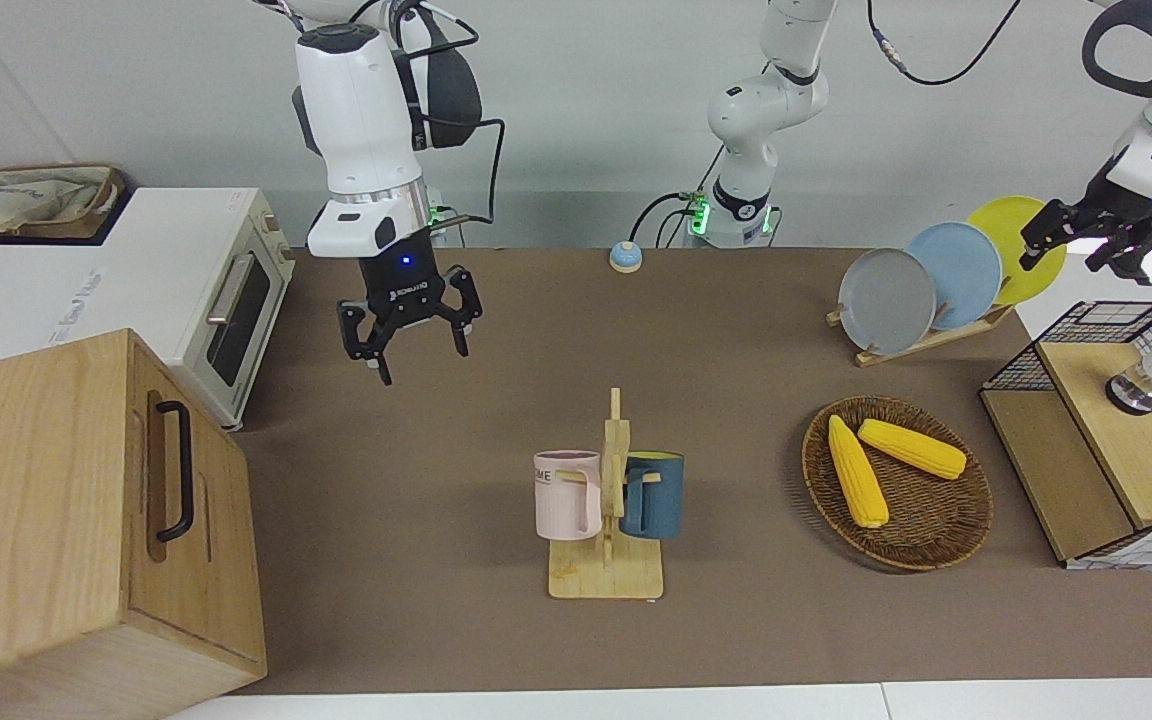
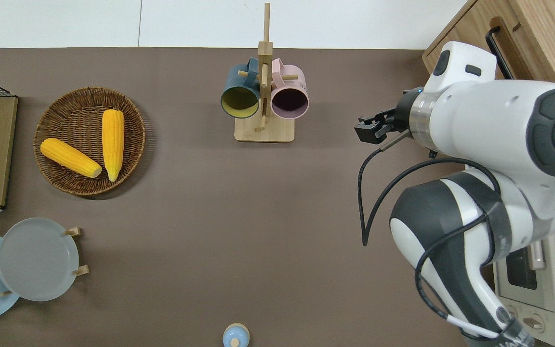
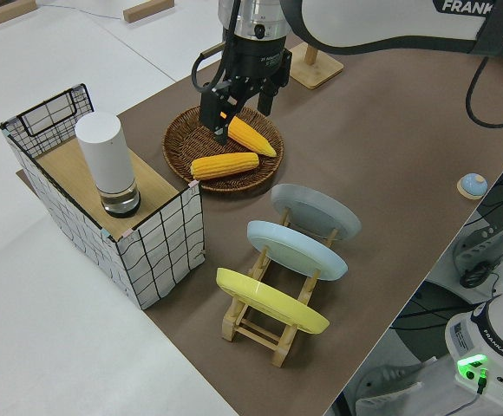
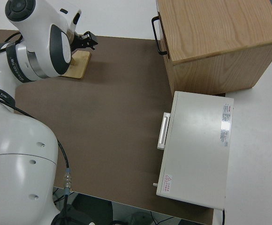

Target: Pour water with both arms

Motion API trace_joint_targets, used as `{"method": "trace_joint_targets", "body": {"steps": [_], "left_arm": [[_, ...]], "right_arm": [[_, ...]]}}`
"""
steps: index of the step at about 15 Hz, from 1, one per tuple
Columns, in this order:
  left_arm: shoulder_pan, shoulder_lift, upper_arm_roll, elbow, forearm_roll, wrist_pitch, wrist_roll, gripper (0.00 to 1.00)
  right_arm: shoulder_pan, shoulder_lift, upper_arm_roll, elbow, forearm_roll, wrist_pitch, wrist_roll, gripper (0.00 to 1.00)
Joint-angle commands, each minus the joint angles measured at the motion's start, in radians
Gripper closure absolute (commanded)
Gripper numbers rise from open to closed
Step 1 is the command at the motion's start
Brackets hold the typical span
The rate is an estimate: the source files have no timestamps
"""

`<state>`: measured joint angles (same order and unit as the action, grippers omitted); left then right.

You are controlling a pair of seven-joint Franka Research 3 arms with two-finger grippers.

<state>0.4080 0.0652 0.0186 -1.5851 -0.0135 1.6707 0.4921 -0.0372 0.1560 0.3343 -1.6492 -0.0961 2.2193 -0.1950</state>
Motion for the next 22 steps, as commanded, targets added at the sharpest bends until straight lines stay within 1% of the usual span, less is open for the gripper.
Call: {"method": "trace_joint_targets", "body": {"steps": [1,3,6,7,8,9,11,12,13,15,16,19,21,22], "left_arm": [[0.064,0.027,-0.009,0.03,-0.002,0.011,0.077,0.0],[0.1,0.034,-0.009,0.039,-0.002,0.037,0.132,0.0],[0.143,0.036,-0.009,0.042,-0.012,0.054,0.175,0.0],[0.155,0.038,-0.009,0.042,-0.023,0.069,0.192,0.0],[0.167,0.038,-0.009,0.042,-0.032,0.09,0.204,0.0],[0.179,0.042,-0.009,0.042,-0.042,0.118,0.21,0.0],[0.183,0.048,-0.009,0.042,-0.046,0.15,0.214,0.0],[0.184,0.05,-0.009,0.04,-0.052,0.174,0.217,0.0],[0.19,0.051,-0.006,0.037,-0.066,0.193,0.215,0.0],[0.204,0.061,0.0,0.033,-0.104,0.234,0.241,0.0],[0.209,0.065,0.001,0.03,-0.109,0.263,0.255,0.0],[0.218,0.079,0.003,0.027,-0.138,0.332,0.267,0.0],[0.216,0.082,0.003,0.017,-0.143,0.368,0.267,0.0],[0.216,0.09,0.001,0.013,-0.161,0.382,0.267,0.0]], "right_arm": [[0.032,0.046,0.002,-0.001,-0.043,0.085,-0.027,0.017],[0.048,0.077,0.003,0.0,-0.124,0.138,-0.027,0.017],[0.069,0.097,0.006,0.008,-0.204,0.146,-0.027,0.017],[0.068,0.105,0.02,0.008,-0.233,0.149,-0.026,0.017],[0.069,0.111,0.032,0.011,-0.279,0.184,-0.026,0.017],[0.069,0.123,0.035,0.011,-0.325,0.239,-0.021,0.019],[0.071,0.135,0.037,0.015,-0.333,0.249,-0.023,0.017],[0.083,0.138,0.037,0.025,-0.336,0.253,-0.024,0.017],[0.086,0.155,0.037,0.031,-0.344,0.254,-0.024,0.017],[0.088,0.184,0.06,0.064,-0.347,0.254,-0.023,0.017],[0.091,0.195,0.064,0.08,-0.347,0.252,-0.021,0.017],[0.091,0.221,0.068,0.104,-0.347,0.252,-0.021,0.017],[0.089,0.241,0.083,0.118,-0.349,0.253,-0.021,0.017],[0.089,0.255,0.086,0.135,-0.35,0.25,-0.023,0.017]]}}
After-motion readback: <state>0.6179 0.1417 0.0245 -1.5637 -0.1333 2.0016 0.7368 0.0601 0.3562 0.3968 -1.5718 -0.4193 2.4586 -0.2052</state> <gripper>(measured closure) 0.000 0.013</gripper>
